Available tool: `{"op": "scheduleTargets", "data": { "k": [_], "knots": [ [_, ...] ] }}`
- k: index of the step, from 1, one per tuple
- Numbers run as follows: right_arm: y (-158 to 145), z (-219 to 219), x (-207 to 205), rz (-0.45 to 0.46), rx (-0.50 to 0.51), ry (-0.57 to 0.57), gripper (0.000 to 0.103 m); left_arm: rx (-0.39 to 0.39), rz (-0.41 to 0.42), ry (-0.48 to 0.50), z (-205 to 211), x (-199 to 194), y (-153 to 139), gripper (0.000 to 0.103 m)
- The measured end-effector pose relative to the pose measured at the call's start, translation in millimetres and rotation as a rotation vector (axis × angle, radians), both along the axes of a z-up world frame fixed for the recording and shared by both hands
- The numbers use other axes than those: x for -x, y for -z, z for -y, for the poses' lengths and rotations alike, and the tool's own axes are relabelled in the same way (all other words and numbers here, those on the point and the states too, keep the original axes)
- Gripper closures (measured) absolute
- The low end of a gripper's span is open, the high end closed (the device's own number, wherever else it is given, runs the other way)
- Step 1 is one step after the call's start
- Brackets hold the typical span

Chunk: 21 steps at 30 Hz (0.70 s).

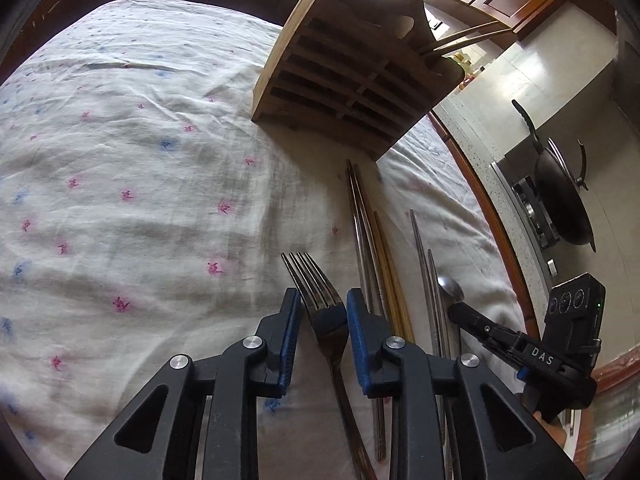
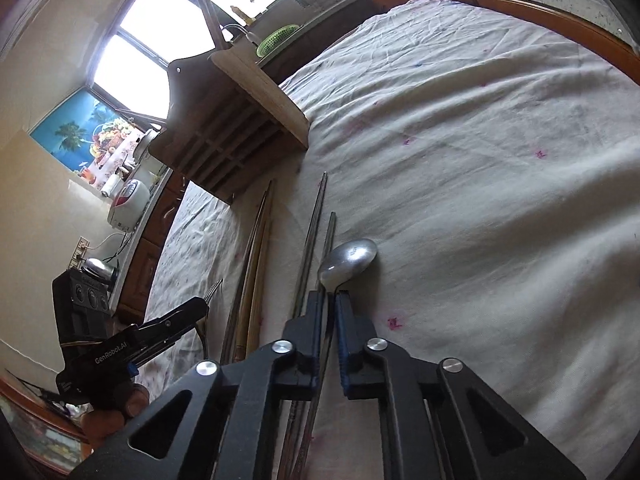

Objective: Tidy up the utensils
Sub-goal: 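Close the left tool on the steel fork while the right tool grasps the steel spoon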

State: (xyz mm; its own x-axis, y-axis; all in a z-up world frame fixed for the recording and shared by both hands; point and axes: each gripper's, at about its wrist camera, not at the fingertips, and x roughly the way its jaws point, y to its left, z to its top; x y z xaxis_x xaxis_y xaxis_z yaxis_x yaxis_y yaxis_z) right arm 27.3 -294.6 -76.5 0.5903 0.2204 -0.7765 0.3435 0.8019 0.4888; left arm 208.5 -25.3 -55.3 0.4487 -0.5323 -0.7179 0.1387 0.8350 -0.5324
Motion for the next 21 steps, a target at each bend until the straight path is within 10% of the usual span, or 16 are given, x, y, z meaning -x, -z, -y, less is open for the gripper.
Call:
{"op": "scheduleTargets", "data": {
  "k": [21],
  "knots": [
    [-82.3,-26.8,12.5,0.179,0.166,-0.047,0.101,0.11,0.208,-0.064,-37.2,49.4,-78.0,0.103]
  ]
}}
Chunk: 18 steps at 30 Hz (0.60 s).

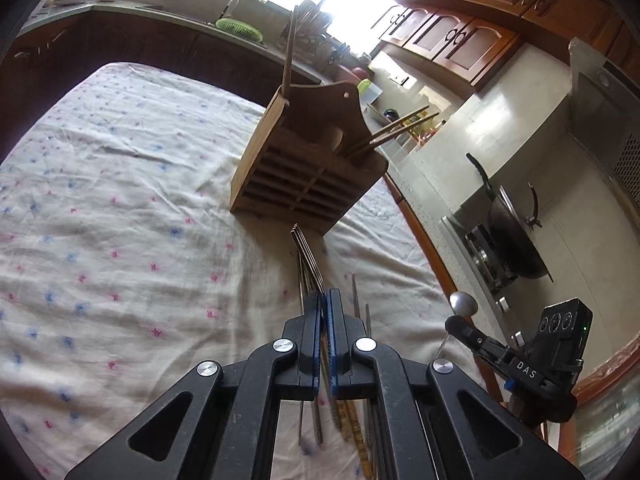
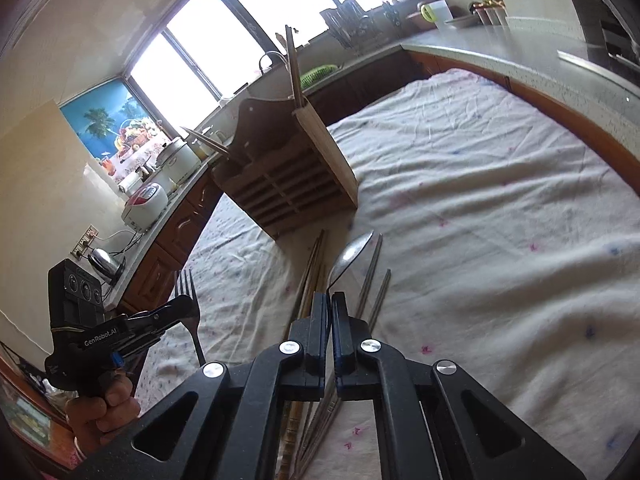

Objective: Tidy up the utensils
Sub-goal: 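Close the left tool on the steel fork while the right tool grasps the steel spoon, then lift the fork with the left tool while the right tool lifts the spoon toward the holder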

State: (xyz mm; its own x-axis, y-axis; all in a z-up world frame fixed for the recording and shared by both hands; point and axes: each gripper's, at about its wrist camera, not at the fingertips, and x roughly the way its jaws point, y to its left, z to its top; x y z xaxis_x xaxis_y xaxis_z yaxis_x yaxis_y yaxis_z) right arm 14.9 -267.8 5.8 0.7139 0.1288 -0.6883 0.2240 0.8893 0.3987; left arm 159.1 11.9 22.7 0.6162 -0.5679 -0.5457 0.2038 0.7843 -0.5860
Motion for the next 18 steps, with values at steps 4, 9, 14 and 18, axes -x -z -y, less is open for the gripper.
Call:
{"op": "scheduleTargets", "data": {
  "k": [4,9,14,18],
  "knots": [
    [-23.4,-4.1,-0.2,0.059,0.047,0.002,0.101,0.015,0.049,-0.019,-14.4,14.9,-15.0,0.102],
    [-43.5,-8.8,-6.8,0.116,0.105,-0.002,0.101,0.017,0.073,-0.028,-20.4,23.7,-22.5,0.102],
    [-49.9,-10.0,-13.9,0.136,0.126,-0.004,0.101,0.015,0.082,-0.037,-23.4,20.9,-28.5,0.102],
    [-49.6,-11.4,-18.5,0.139,0.134,-0.008,0.101,0.01,0.092,-0.044,-25.1,16.8,-34.1,0.103]
  ]
}}
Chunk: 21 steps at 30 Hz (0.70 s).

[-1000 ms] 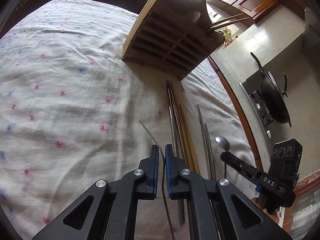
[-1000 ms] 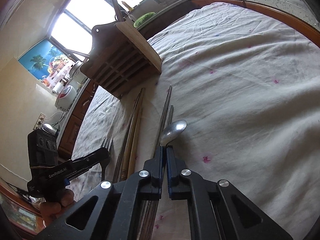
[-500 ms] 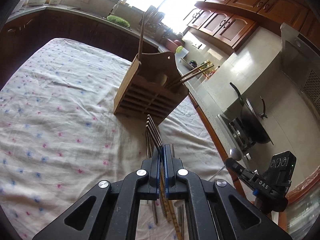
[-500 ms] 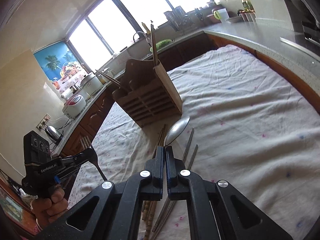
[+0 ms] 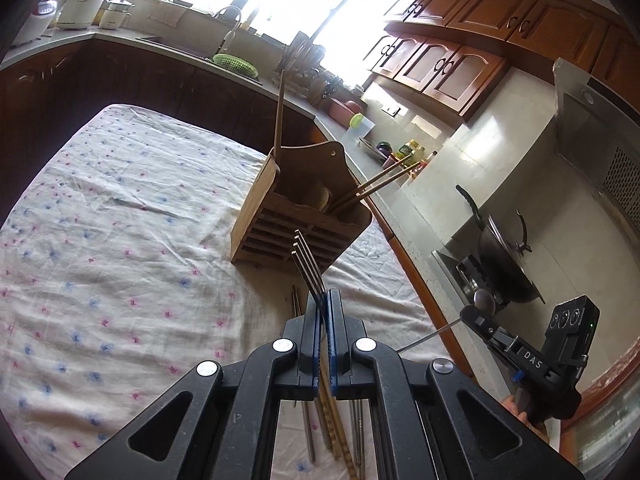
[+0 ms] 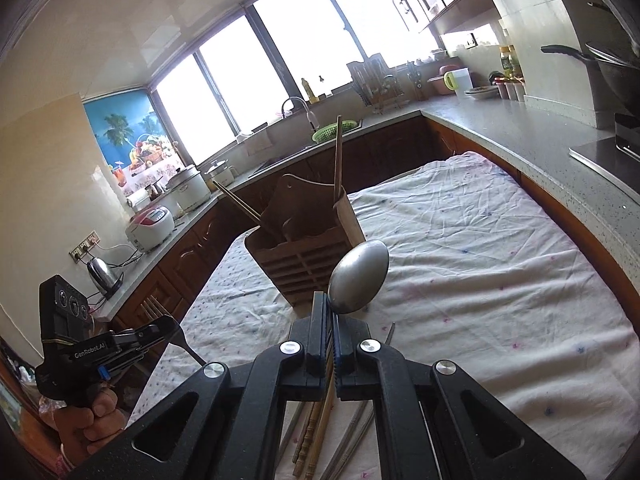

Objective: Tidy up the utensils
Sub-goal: 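Lift the fork with the left tool while the right tool lifts the spoon toward the holder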

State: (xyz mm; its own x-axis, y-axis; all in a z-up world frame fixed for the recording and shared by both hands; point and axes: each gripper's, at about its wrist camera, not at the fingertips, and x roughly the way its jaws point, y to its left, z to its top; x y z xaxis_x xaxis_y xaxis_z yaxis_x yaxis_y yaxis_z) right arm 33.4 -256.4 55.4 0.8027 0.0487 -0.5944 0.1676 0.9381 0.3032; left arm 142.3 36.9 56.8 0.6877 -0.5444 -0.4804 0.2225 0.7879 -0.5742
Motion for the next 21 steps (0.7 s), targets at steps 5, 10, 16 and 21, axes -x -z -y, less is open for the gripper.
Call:
{"op": "scheduleTargets", "data": {
  "k": [5,10,16,21],
  "knots": [
    [-2.6,1.0,-6.1,0.006,0.016,0.0,0.101,-0.006,0.026,-0.006,-1.3,-8.5,-9.7,0.103],
    [-9.9,2.4,-16.1,0.021,0.039,-0.005,0.101,-0.014,0.065,-0.012,-2.3,-21.6,-25.6,0.103],
    [-36.9,4.9,-41.6,0.09,0.105,-0.009,0.101,-0.026,0.166,-0.035,-7.0,-47.0,-61.1,0.102],
    [-68.7,3.3,-73.9,0.175,0.198,-0.002,0.101,-0.027,0.285,-0.066,-7.5,-69.7,-93.4,0.102]
  ]
}}
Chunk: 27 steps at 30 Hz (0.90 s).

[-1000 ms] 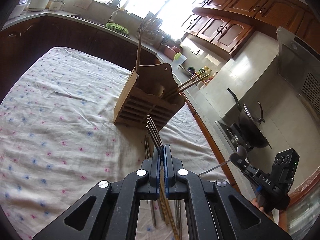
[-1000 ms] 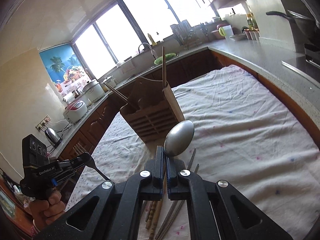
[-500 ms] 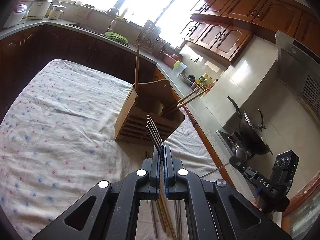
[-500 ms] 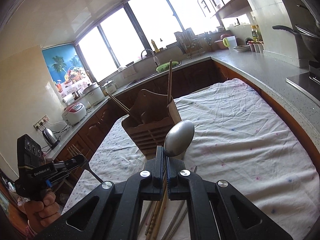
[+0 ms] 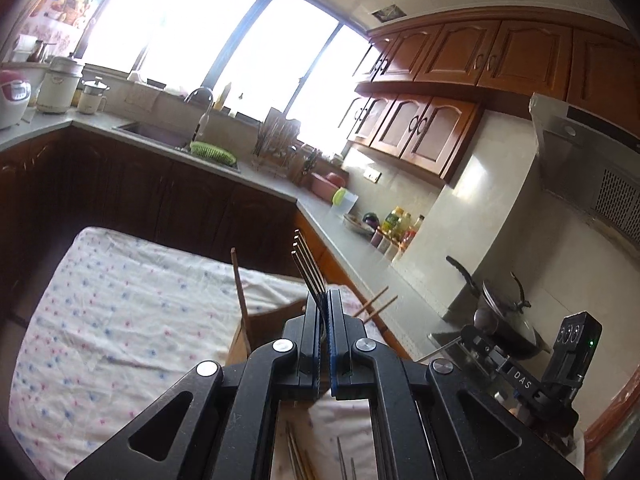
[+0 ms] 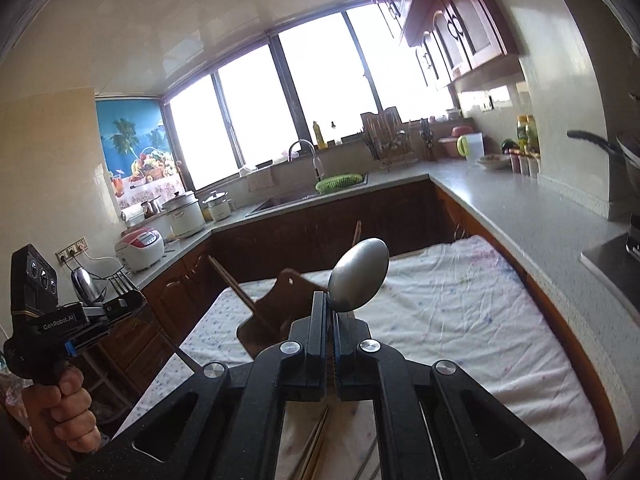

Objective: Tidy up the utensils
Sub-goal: 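Lift the fork with the left tool while the right tool lifts the spoon toward the holder, then lower the fork with the left tool while the right tool lowers the spoon into the holder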

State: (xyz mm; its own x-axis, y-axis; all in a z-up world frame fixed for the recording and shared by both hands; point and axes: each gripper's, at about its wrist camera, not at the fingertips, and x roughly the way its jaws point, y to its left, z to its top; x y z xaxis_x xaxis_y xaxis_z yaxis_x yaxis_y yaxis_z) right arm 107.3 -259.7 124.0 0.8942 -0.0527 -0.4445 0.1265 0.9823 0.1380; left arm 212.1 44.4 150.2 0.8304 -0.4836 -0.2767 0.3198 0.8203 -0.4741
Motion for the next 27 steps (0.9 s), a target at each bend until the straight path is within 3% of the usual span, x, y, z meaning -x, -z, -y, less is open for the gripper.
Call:
{"op": "scheduleTargets", "data": {
  "k": [6,13,21,27],
  "knots": [
    [-10.4,-7.9,-40.7,0.03,0.1,0.003,0.101,0.002,0.041,-0.034,4.1,-36.4,8.7,0.102],
    [25.3,-21.7,-73.7,-0.035,0.187,-0.031,0.101,-0.014,-0.038,-0.042,22.6,-86.6,60.6,0.102],
    [68.2,-17.9,-93.1,-0.133,0.172,-0.042,0.101,-0.051,-0.128,-0.048,36.7,-121.5,98.6,0.102],
    [88.5,-11.6,-105.3,-0.199,0.14,-0.059,0.101,-0.063,-0.162,-0.032,37.7,-129.1,107.6,0.101]
  ]
}}
